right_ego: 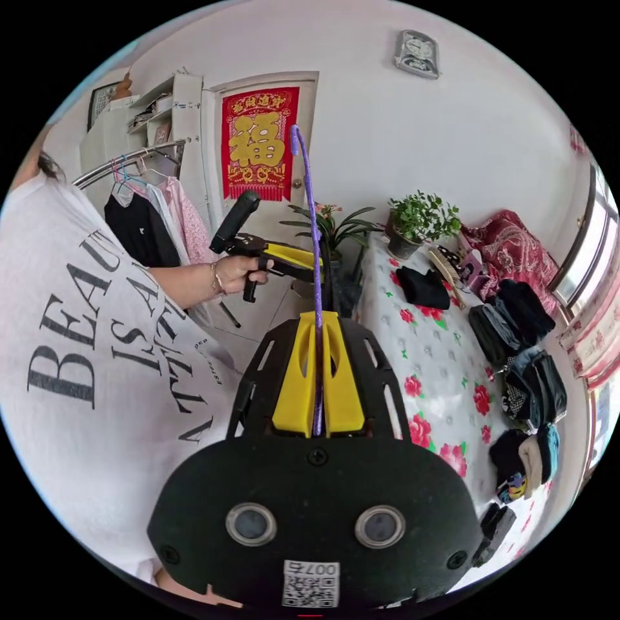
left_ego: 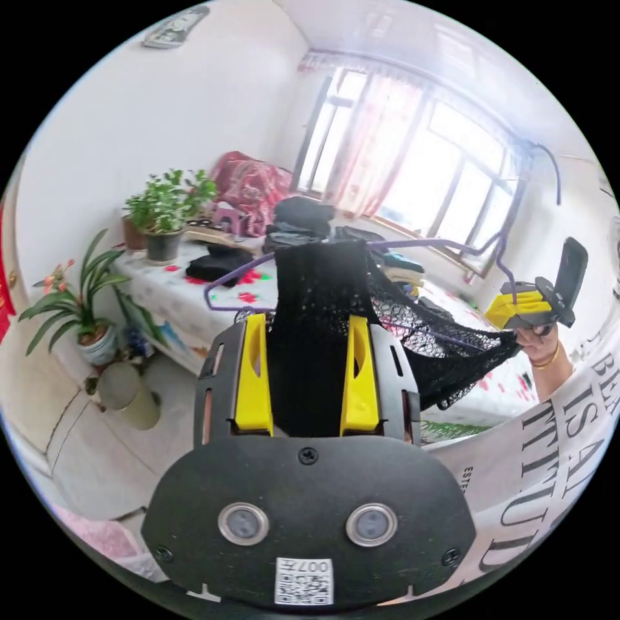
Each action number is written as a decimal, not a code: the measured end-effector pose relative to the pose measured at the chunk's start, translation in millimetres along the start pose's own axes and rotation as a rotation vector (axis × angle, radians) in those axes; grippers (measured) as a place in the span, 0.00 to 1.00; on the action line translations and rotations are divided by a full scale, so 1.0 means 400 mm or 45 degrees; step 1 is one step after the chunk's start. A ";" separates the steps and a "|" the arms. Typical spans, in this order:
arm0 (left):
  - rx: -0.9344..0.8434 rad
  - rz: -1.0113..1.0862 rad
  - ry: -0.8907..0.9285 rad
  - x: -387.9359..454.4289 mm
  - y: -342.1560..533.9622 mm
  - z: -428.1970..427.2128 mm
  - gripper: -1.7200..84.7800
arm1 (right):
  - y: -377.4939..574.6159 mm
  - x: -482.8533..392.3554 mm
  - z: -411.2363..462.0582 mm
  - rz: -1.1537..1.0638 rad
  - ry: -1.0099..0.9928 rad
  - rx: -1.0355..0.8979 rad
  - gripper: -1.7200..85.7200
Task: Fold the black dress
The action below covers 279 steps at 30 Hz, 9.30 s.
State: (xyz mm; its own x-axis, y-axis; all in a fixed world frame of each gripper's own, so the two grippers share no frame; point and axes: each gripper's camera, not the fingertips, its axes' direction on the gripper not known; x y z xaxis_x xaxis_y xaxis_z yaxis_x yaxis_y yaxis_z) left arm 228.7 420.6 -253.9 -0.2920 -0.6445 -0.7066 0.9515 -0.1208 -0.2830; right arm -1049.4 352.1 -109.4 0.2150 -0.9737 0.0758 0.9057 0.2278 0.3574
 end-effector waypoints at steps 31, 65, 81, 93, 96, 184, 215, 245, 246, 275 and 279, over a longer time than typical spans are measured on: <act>-0.308 -0.338 0.719 0.027 -0.347 0.880 0.01 | 0.568 0.423 -0.365 0.719 -0.019 0.351 0.02; -0.634 0.089 0.838 0.199 -0.247 1.089 0.01 | 0.364 0.873 -0.123 1.135 0.092 0.024 0.08; -0.597 -0.122 0.684 0.080 -0.188 1.091 0.01 | 0.353 1.063 0.073 1.255 -0.138 -0.037 0.03; -0.671 -0.362 0.661 0.001 -0.174 1.267 0.01 | 0.628 0.882 -0.395 1.413 -0.182 0.805 0.02; -0.715 -0.288 0.563 0.055 -0.176 1.311 0.01 | 0.672 0.889 -0.377 1.501 -0.282 0.975 0.02; -0.928 0.043 0.266 -0.206 -0.068 1.439 0.12 | 0.314 0.901 -0.119 1.757 0.269 -0.357 0.07; -0.942 0.194 0.033 -0.027 0.138 1.149 0.10 | 0.211 0.628 -0.130 1.773 0.257 -0.159 0.06; -0.790 -0.011 0.107 -0.050 0.063 1.328 0.13 | 0.264 0.810 -0.112 1.710 0.477 -0.146 0.08; -0.774 -0.050 0.106 -0.081 0.088 1.283 0.13 | 0.294 0.788 -0.108 1.740 0.442 -0.142 0.09; -0.748 -0.256 0.680 -0.437 0.074 1.002 0.01 | 0.443 0.693 -0.284 1.564 0.282 0.072 0.02; -0.469 -0.462 1.137 -0.569 0.109 0.854 0.01 | 0.568 0.559 -0.452 1.550 -0.146 0.553 0.03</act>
State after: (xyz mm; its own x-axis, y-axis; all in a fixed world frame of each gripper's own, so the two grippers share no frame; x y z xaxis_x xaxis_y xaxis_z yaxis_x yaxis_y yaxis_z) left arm 369.8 304.2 116.2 -0.6642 0.1986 -0.7207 0.7470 0.1399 -0.6499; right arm -729.5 187.6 -179.3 0.7594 -0.1442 0.6344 -0.0448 0.9612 0.2720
